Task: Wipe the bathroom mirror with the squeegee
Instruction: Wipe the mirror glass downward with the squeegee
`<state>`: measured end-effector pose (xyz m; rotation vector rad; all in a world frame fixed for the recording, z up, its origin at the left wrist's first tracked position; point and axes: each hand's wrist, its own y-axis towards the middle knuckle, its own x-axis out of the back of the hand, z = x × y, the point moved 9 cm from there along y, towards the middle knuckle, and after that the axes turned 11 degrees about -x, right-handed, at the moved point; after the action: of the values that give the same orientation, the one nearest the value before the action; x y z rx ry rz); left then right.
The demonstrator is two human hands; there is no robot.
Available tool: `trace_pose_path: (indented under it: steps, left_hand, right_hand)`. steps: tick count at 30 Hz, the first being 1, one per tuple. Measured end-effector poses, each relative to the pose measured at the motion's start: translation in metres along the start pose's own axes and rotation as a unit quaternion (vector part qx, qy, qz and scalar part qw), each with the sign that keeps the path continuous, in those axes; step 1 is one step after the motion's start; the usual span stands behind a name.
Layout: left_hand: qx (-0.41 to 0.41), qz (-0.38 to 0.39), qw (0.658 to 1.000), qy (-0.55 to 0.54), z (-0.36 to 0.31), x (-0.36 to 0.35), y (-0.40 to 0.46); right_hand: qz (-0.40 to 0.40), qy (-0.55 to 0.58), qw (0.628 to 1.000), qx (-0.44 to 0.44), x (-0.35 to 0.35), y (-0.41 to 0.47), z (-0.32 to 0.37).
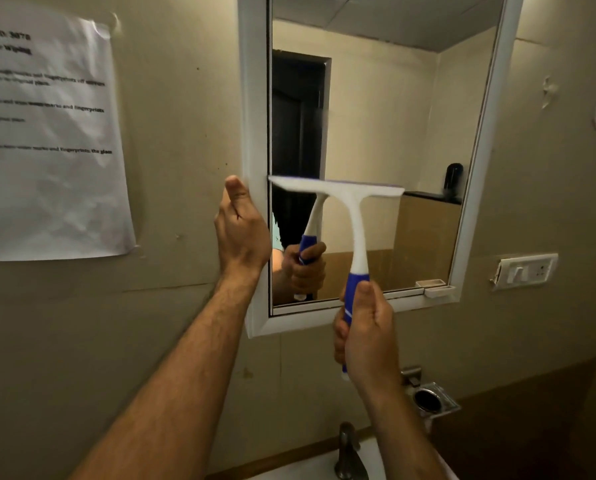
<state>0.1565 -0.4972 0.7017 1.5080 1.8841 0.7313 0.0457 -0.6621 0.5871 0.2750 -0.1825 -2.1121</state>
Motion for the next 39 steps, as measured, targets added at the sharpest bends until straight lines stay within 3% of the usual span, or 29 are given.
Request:
trace_pose_path:
  steps: [7,10,17,24,32,39]
  left_hand:
    - [0.002,-0.004,1.0,0.002,0.004,0.003,-0.003]
    - [-0.006,-0.003,1.0,0.005,0.002,0.003,-0.002]
    - [-0.011,-0.001,1.0,0.0,-0.009,0.0,0.003]
    - [-0.01,-0.025,0.999,0.019,0.0,0.006,0.006]
    - [-0.006,-0.006,1.0,0.004,-0.004,0.001,0.001]
    - [0.001,-0.014,1.0,0.005,-0.006,0.003,0.004]
  right_hand:
    - [0.002,-0.006,0.998,-0.057,0.012,-0.014,-0.044]
    - [0.019,0.017,0.998,-0.053,0.004,-0.013,-0.033]
    - [-0.029,-0.019,0.999,-0.039,0.015,-0.013,-0.045]
    - [-0.022,-0.013,0.995,-0.101,0.021,-0.045,-0.108]
    - [-0.032,-0.025,0.999,-0.016,0.023,-0.017,-0.047]
    - [-0.035,-0.028,0.998,-0.053,0.03,-0.033,-0.104]
